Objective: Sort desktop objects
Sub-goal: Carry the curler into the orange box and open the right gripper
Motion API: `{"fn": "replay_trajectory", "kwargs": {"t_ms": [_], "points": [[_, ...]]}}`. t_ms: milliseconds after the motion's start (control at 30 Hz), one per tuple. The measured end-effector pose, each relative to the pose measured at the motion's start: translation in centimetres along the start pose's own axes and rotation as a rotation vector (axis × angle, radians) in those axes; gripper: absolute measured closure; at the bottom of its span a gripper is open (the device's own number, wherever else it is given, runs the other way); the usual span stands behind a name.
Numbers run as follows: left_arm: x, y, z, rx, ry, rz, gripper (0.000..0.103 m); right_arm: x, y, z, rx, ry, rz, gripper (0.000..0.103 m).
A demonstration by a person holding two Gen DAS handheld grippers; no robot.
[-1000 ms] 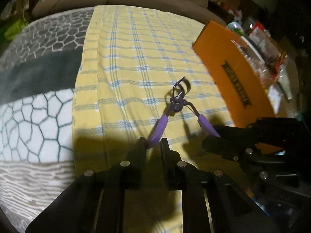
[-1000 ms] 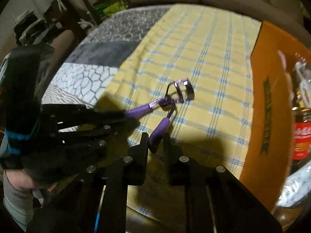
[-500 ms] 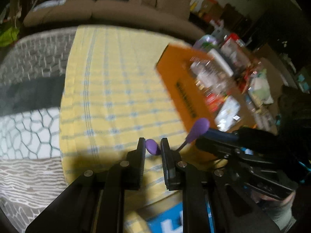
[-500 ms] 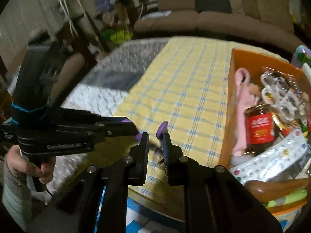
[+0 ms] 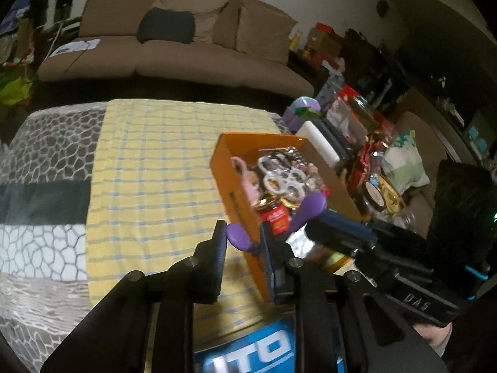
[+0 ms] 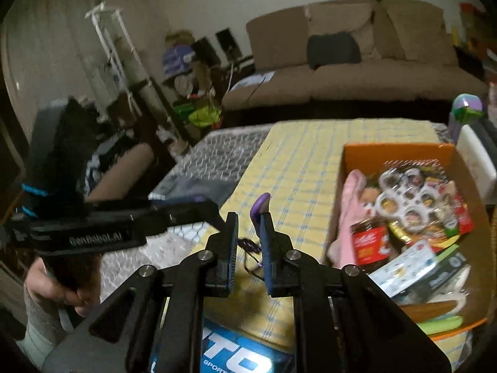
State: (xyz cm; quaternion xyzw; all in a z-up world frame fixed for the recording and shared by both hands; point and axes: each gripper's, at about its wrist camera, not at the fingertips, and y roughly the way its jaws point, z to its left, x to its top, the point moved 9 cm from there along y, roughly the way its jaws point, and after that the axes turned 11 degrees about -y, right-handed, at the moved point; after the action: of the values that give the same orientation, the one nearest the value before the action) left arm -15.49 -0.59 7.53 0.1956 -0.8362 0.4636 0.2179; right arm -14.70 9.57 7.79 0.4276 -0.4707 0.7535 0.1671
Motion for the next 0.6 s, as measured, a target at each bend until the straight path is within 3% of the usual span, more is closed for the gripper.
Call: {"fn": "replay_trajectory", "kwargs": {"t_ms": [233,367,467,600], "points": [[4.2,3.2,-7.1,0.028,0.093,-0.008,0.077,2.9,-3.5,-5.8,-0.029,0.043,-0.077,0.089],[6.9,6.3,-10.0,-0.009,0.091,-0.011,0.076,3.2,-3.1,-10.8,-0.044,0.077,-0.024,0.089],[8.0,9.8,-11.5,-0.036,0.063,0.037,0.075,2.6,-1.6,-14.7,-0.037,0.119,0.034,0.089],[8.1,14.6,-12.2,0.008,0.064,0.096,0.075,0.9,0.6,-18.8,-0.036,0.164,0.096,0.089]]}}
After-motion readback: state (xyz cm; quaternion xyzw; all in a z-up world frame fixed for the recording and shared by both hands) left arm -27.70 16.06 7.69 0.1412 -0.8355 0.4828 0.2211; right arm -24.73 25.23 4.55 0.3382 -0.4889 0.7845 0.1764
